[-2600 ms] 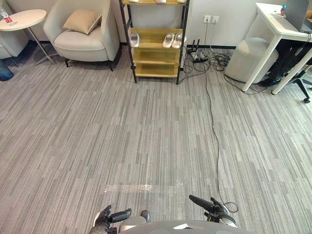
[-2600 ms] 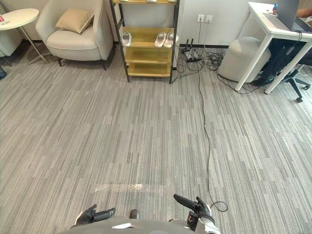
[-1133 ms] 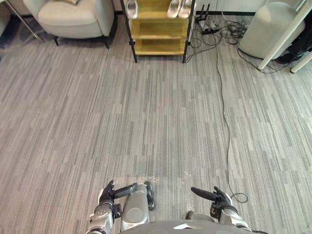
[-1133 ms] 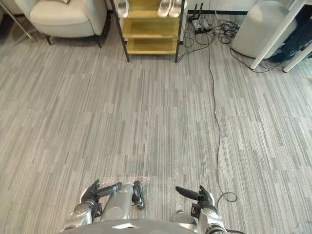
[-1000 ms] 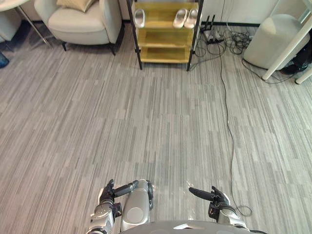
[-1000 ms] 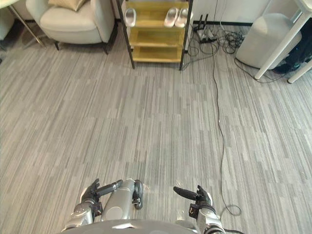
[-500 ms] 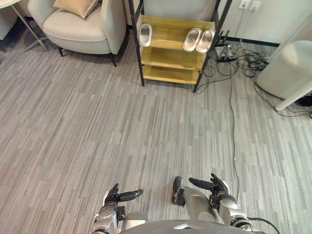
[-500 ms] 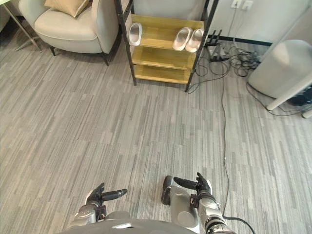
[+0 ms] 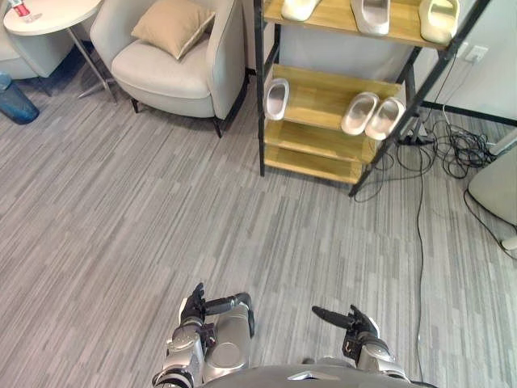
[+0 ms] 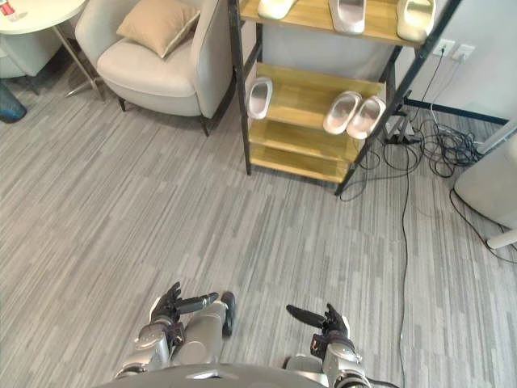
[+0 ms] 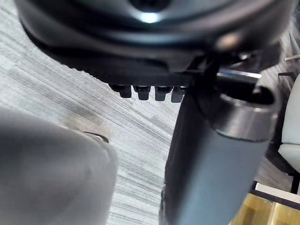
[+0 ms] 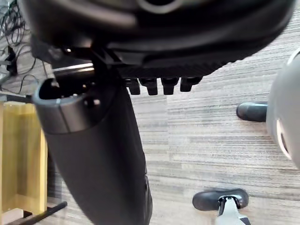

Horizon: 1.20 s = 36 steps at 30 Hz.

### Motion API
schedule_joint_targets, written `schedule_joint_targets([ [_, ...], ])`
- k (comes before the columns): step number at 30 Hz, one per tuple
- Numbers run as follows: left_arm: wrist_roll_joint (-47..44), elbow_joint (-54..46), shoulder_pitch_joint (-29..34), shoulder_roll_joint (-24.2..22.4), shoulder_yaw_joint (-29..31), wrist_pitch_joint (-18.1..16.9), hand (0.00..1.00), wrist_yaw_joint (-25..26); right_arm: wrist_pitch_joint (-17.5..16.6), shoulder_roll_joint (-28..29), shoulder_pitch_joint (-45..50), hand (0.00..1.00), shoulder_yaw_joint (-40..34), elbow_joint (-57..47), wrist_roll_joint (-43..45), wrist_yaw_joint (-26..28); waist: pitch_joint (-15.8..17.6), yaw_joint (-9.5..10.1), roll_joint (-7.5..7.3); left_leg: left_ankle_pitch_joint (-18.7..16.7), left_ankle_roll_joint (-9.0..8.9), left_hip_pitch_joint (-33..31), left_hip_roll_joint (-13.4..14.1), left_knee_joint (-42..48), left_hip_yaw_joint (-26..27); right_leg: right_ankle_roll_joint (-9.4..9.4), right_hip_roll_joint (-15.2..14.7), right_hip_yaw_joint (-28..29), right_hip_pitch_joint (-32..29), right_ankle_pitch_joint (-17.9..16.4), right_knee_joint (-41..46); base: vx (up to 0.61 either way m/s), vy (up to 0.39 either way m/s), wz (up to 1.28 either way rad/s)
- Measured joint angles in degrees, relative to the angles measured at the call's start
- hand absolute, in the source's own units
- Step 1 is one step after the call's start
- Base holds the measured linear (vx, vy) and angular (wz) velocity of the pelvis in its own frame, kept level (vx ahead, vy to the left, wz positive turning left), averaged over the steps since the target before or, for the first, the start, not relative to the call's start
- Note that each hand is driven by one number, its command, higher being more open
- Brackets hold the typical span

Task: Organize the slippers on the shoe rack

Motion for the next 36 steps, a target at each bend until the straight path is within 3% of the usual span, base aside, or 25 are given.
schedule_joint_targets([
  [1, 0.00, 0.00, 0.00, -0.01, 0.02, 0.03, 1.00, 0.07, 0.01, 0.05, -0.02, 1.00, -0.01, 0.00, 0.00, 0.00, -0.03, 0.08, 0.01, -0.41, 0.12, 0.04, 0.05, 0.37, 0.11, 0.13, -0.08, 0.20, -0.05, -0.08, 0.38, 0.50, 0.205, -0.32],
  [2, 0.11, 0.91, 0.09, 0.21, 0.01, 0.29, 1.00, 0.18, -0.15, 0.64, -0.05, 1.00, -0.01, -0.44, -0.06, 0.29, -0.11, 0.41, 0.01, -4.74, 1.06, 2.97, 0.40, 2.73, 1.82, 1.99, -1.80, 2.70, -1.79, -1.21, 9.82, 0.39, 0.166, -0.47],
  [3, 0.11, 1.19, 0.17, 0.60, -0.11, 0.51, 1.00, 0.19, -0.22, 0.72, -0.13, 1.00, 0.14, -0.44, -0.08, 0.42, -0.14, 0.46, 0.00, -5.77, 1.37, 4.55, 0.61, 2.43, 2.89, 2.42, -2.70, 4.11, -3.70, -1.38, 15.17, 0.41, 0.177, -0.82],
  [4, 0.17, 2.18, 0.35, 1.26, -0.82, 0.62, 1.00, 0.16, -0.38, 0.76, -0.17, 1.00, 1.58, -0.41, -0.13, 0.65, -0.40, 0.27, -0.32, -7.87, 2.06, 8.12, 0.68, 1.60, 5.15, 5.12, -5.31, 5.78, -9.80, 0.13, 30.87, 0.32, 0.124, -0.62],
  [5, 0.25, 2.41, 0.45, 1.62, -1.11, 0.76, 1.00, 0.19, -0.34, 0.76, -0.17, 1.00, 1.95, -0.39, -0.16, 0.71, -0.49, 0.10, -0.49, -8.40, 2.30, 9.13, 0.59, 1.44, 5.65, 6.00, -6.12, 5.86, -11.70, 0.36, 35.39, 0.38, 0.096, -0.67],
  [6, 0.35, 3.30, 0.59, 2.57, -2.01, 1.03, 1.00, 0.21, -0.31, 0.67, -0.48, 1.00, 2.22, -0.94, -0.40, 1.14, -0.71, -0.49, -0.90, -9.70, 3.00, 12.18, 0.40, 0.55, 6.66, 4.80, -8.00, 4.08, -16.50, -0.31, 44.86, 0.26, 0.016, -0.30],
  [8, 0.40, 4.33, 0.70, 3.17, -3.03, 1.10, 1.00, 0.21, -0.59, 0.58, -1.09, 1.00, 2.19, -1.09, -0.58, 1.17, -0.61, -1.44, -0.84, -9.95, 3.15, 15.85, 0.32, -1.93, 6.70, 2.09, -8.74, -0.17, -19.50, -1.94, 47.81, 0.26, -0.009, -0.09],
  [10, 0.38, 4.42, 1.25, 3.16, -3.07, 1.17, 1.00, 0.23, -0.80, 0.33, -1.45, 1.00, 2.86, -1.08, -0.62, 1.20, -0.64, -1.64, -0.71, -9.88, 3.02, 20.83, 1.39, -5.95, 6.71, -0.59, -7.75, -5.69, -22.23, -3.58, 41.33, 0.35, -0.067, 0.03],
  [11, 0.38, 4.42, 1.33, 3.17, -3.06, 1.17, 1.00, 0.23, -0.92, 0.34, -1.60, 1.00, 2.91, -1.08, -0.62, 1.24, -0.63, -1.70, -0.69, -9.85, 2.99, 21.54, 1.63, -6.65, 6.69, -0.73, -7.35, -6.20, -22.77, -3.65, 39.18, 0.39, -0.144, 0.03],
  [12, 0.48, 4.45, 1.48, 3.14, -3.08, 1.18, 1.00, 0.22, -1.17, 0.33, -2.19, 1.00, 3.06, -1.14, -0.60, 1.28, -0.58, -1.99, -0.53, -9.66, 2.62, 23.38, 2.71, -8.87, 6.53, -0.73, -5.23, -6.27, -25.33, -3.20, 29.81, 0.41, -0.193, 0.06],
  [13, 0.50, 4.49, 1.73, 3.08, -3.10, 1.18, 1.00, 0.24, -1.26, 0.24, -2.81, 1.00, 3.68, -1.31, -0.60, 1.28, -0.46, -2.39, -0.30, -9.64, 1.09, 24.70, 3.74, -10.60, 6.30, -0.26, -3.09, -5.64, -27.09, -0.69, 20.34, 0.36, -0.187, 0.08],
  [14, 0.50, 4.51, 1.87, 3.28, -3.10, 1.17, 1.00, 0.22, -1.25, 0.23, -3.01, 1.00, 4.02, -1.31, -0.57, 1.31, -0.48, -2.56, -0.46, -9.64, 0.43, 25.25, 3.86, -11.26, 6.15, -0.68, -2.15, -5.20, -27.47, 3.34, 16.41, 0.33, -0.156, 0.19],
  [15, 0.59, 4.87, 1.99, 3.48, -3.19, 1.17, 1.00, 0.21, -1.18, 0.24, -2.94, 1.00, 4.08, -1.11, -0.71, 1.39, -0.63, -3.10, -0.69, -9.77, -0.98, 26.11, 3.55, -12.14, 5.38, -1.82, -1.19, -4.31, -26.78, 10.47, 14.00, 0.45, -0.220, 0.10],
  [16, 0.77, 5.49, 1.58, 2.67, -2.98, 1.15, 1.00, 0.21, -0.91, -1.25, -3.26, 1.00, 3.86, -0.22, -0.99, 1.31, -0.89, -2.73, 0.99, -9.56, -2.14, 27.13, 5.37, -12.97, 3.95, -4.41, 0.43, -4.31, -26.22, 9.83, 14.61, 0.45, -0.235, 0.07],
  [19, 1.28, 5.88, 1.67, 1.15, -3.01, 1.14, 1.00, 0.29, -0.53, -2.88, -3.01, 1.00, 2.56, 0.46, -1.25, 1.15, -1.18, -3.22, 3.00, -8.60, -3.49, 27.28, 6.26, -9.49, 1.78, -4.78, 0.83, -4.53, -25.60, 4.07, 18.15, 0.41, -0.243, -0.01],
  [21, 1.31, 5.75, 1.74, 0.22, -2.42, 1.11, 1.00, 0.01, -0.31, -3.32, -1.98, 1.00, 1.62, 0.77, -1.26, 1.15, -1.62, -3.28, 4.17, -7.38, -5.47, 22.31, 8.01, 3.16, -0.45, -5.08, 2.42, -5.30, -22.62, 3.15, 15.64, 0.36, -0.209, 0.10],
  [22, 1.30, 4.85, 1.74, -0.33, -1.86, 0.98, 1.00, 0.02, -0.16, -3.55, -1.56, 1.00, 1.74, 0.74, -1.26, 1.10, -1.36, -3.14, 5.11, -3.96, -7.13, 17.77, 9.82, 13.62, -1.62, -5.23, 3.92, -5.88, -19.45, 3.03, 13.01, 0.32, -0.169, 0.10],
  [23, 1.19, 3.88, 2.03, -1.02, -0.92, 0.90, 1.00, -0.15, -0.17, -4.18, -0.92, 1.00, 2.06, 0.66, -1.26, 0.73, -0.98, -3.00, 5.91, -3.46, -7.06, 11.42, 13.35, 27.89, -1.06, -6.15, 6.44, -6.09, -14.40, 2.54, 9.08, 0.37, -0.137, 0.08],
  [25, 1.06, 2.78, 2.08, -1.07, -0.66, 0.47, 1.00, -0.16, -0.14, -4.01, -0.58, 1.00, 2.04, 0.96, -1.24, 0.11, -0.78, -2.53, 5.75, -5.87, -6.06, 7.09, 13.55, 32.66, 0.13, -6.36, 7.12, -5.99, -10.64, 2.21, 6.63, 0.37, -0.076, -0.07],
  [27, 0.91, 0.92, 1.90, -1.06, -0.73, -0.22, 1.00, -0.02, -0.17, -3.61, -0.82, 1.00, 2.12, 1.72, -1.17, -0.09, -0.26, -1.81, 4.48, -9.20, -5.38, 2.19, 10.56, 23.59, 2.23, -5.58, 6.53, -4.69, -7.03, 2.66, 3.35, 0.29, 0.037, -0.34],
  [29, 0.72, -0.23, 1.57, -1.09, -0.86, -0.32, 1.00, -0.06, -0.16, -3.11, -0.79, 1.00, 1.72, 1.77, -1.16, -0.18, 0.39, -1.37, 3.71, -8.30, -5.07, 0.73, 6.74, 9.02, 1.45, -3.97, 5.29, -3.64, -4.99, 2.33, 1.70, 0.36, 0.147, -0.29],
  [30, 0.69, -0.25, 1.40, -1.12, -0.96, -0.28, 1.00, -0.05, -0.13, -3.05, -0.56, 1.00, 1.56, 1.79, -1.13, -0.26, 0.44, -1.36, 3.78, -3.85, -5.04, 0.95, 4.82, -1.15, 0.45, -2.56, 4.54, -3.09, -4.22, 1.51, 1.57, 0.39, 0.212, -0.27],
  [31, 0.28, 0.01, 1.16, -1.07, -0.96, -0.22, 1.00, 0.01, -0.07, -3.13, -0.52, 1.00, 1.79, 1.99, -1.12, -0.27, 0.80, -0.64, 2.90, 2.28, -1.27, 3.37, 3.16, -4.84, 0.93, -1.03, 3.72, -1.77, -3.35, 0.58, 1.38, 0.32, 0.166, -0.20],
  [33, 0.42, 0.52, 0.86, 0.40, -1.32, -0.28, 1.00, 0.09, -0.08, -1.88, -0.48, 1.00, 2.52, 1.95, -1.12, -0.06, 0.35, -0.66, 0.39, 2.06, -0.36, 4.51, 0.88, -6.60, 1.61, -1.06, 1.76, -1.16, -2.94, 1.11, -0.09, 0.43, 0.138, 0.01],
  [36, 0.12, 2.09, 0.13, 1.40, -0.87, 0.17, 1.00, 0.15, -0.18, -1.31, -0.90, 1.00, 2.73, 1.70, -1.13, 0.07, 0.35, -0.22, 0.36, -2.80, 0.96, 5.98, 0.71, -1.77, 2.55, -0.19, 0.47, 0.48, -1.61, 0.95, 3.78, 0.33, 0.105, -0.11],
])
